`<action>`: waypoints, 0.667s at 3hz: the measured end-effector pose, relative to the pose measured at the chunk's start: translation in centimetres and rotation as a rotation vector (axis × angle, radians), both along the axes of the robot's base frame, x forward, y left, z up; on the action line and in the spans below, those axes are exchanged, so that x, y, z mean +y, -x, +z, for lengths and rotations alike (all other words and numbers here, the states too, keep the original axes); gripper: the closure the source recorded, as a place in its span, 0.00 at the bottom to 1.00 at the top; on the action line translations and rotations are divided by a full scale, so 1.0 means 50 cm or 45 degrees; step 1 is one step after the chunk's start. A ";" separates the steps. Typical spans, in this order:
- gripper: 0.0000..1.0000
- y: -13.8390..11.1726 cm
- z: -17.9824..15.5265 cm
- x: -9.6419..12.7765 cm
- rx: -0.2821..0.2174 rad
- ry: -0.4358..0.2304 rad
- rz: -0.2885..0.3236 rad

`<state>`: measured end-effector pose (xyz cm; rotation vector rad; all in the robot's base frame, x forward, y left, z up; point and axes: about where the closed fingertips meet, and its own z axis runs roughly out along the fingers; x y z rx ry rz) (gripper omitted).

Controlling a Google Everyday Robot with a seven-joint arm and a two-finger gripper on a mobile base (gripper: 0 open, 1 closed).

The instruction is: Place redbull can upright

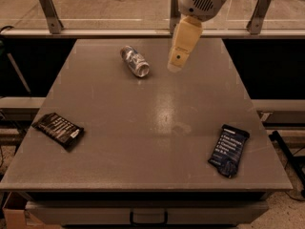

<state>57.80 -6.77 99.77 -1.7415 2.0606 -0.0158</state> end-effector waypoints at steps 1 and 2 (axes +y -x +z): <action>0.00 -0.043 -0.012 0.049 0.001 -0.054 -0.031; 0.00 -0.121 -0.032 0.124 0.021 -0.118 -0.078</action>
Offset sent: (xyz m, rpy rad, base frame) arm 0.1168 0.1160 -0.0234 0.1671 0.0364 -0.1053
